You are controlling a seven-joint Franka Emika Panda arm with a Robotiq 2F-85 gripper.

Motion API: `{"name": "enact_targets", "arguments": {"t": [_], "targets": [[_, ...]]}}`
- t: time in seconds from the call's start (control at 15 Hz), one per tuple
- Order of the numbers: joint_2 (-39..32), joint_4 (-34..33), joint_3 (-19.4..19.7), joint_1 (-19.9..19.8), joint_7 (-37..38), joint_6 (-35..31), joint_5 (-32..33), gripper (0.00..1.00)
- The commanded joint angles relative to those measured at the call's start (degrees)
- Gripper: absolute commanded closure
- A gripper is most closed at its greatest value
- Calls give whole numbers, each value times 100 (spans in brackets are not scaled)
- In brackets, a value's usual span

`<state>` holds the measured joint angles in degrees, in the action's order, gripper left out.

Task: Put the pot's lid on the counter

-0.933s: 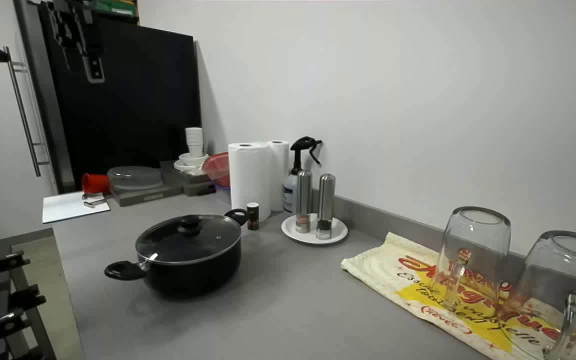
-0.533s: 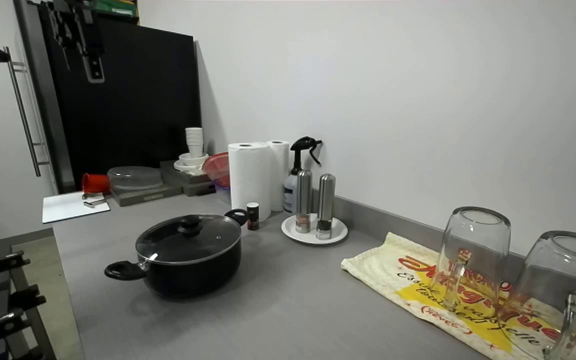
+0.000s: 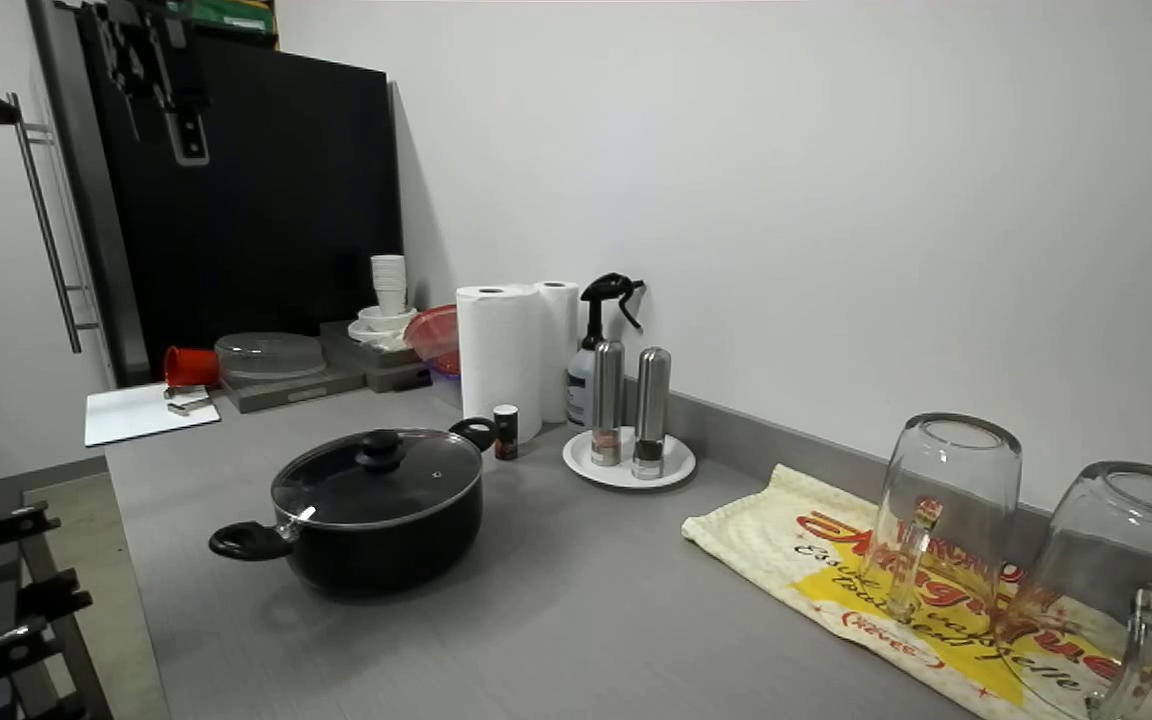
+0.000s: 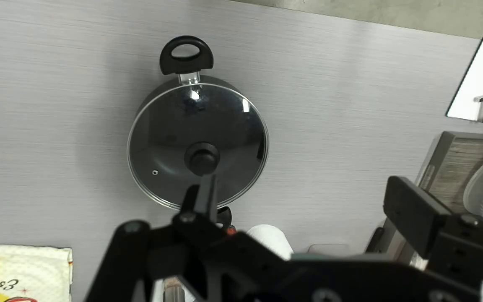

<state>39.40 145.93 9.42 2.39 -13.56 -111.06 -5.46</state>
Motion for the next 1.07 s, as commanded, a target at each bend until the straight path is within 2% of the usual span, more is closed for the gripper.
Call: {"name": "enact_targets", "arguments": {"t": [0.0, 0.6, 1.0], "targets": [[-12, -14, -67, -82, -43, 20, -47, 0], [-12, -14, -67, -82, -43, 20, -47, 0], [-936, -893, -116, 28, -286, -372, 66, 0]]}}
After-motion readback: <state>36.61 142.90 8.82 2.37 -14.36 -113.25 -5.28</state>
